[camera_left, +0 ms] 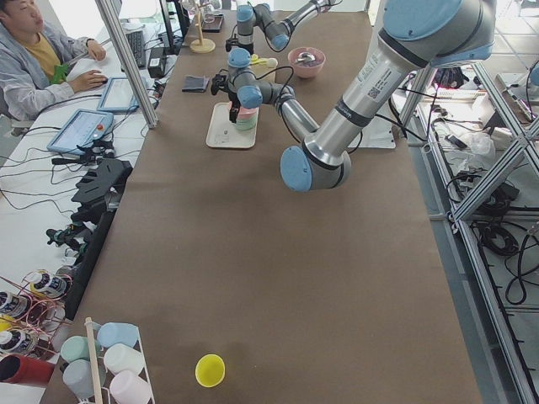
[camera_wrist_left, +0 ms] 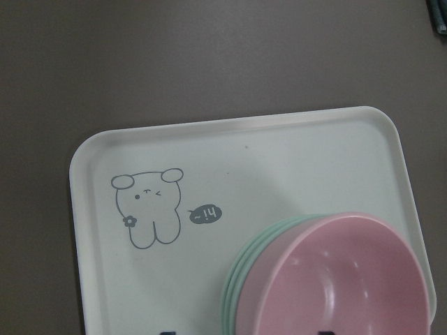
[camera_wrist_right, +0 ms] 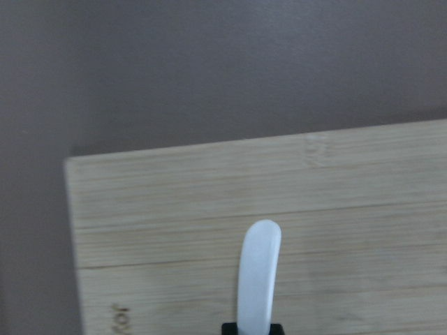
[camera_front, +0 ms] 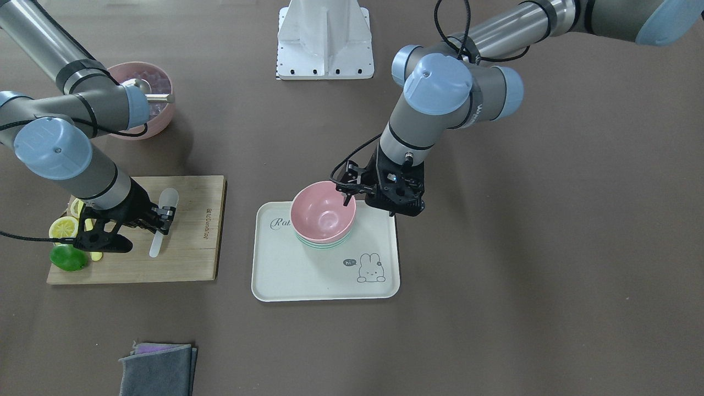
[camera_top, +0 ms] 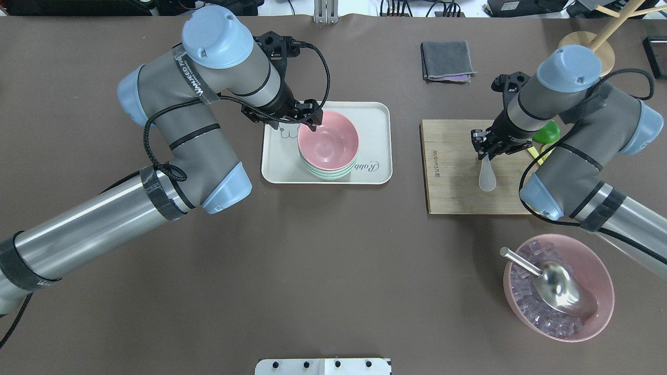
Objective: Stack pink bowl on green and place spoon
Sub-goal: 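Release bowl with left gripper while right gripper carries spoon into bowl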
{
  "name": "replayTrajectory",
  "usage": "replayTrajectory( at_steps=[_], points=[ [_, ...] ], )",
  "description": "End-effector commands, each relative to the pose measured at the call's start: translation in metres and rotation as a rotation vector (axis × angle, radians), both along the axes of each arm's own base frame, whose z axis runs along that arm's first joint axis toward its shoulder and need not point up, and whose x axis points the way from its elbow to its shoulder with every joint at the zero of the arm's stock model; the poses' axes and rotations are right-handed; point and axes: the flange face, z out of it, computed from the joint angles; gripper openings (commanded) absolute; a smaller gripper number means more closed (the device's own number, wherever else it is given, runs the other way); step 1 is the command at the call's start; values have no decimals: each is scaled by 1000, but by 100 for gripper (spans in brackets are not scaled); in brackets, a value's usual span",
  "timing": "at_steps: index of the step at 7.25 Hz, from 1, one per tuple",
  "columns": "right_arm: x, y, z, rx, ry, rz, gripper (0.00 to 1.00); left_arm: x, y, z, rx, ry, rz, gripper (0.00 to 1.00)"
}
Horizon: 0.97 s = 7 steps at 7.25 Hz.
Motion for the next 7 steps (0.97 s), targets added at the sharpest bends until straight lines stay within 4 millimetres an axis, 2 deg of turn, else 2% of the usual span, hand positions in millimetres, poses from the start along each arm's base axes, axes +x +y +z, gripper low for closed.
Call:
replayTrajectory(
  at_steps=[1,2,3,4,5,6,7],
  points=[
    [-26,-21,-128,-106,-145,138,0,-84,16,55,46,4,60,97],
    [-45,-18,-188,-153,-204,187,0,-108,18,77,45,-6,70,97],
    [-81,-16,-229,-183,-217,244,0,-113,16,82,52,-13,70,97],
    [-119,-10,-245,-151,-198,284,0,-113,16,81,54,-13,69,97],
    [-132,0,-245,-134,-192,280,22,-112,16,80,56,-13,69,97],
    [-121,2,-243,-129,-202,273,99,-112,16,81,54,-15,70,97],
    [-99,1,-221,-111,-195,254,100,-113,15,82,52,-15,68,97]
  ],
)
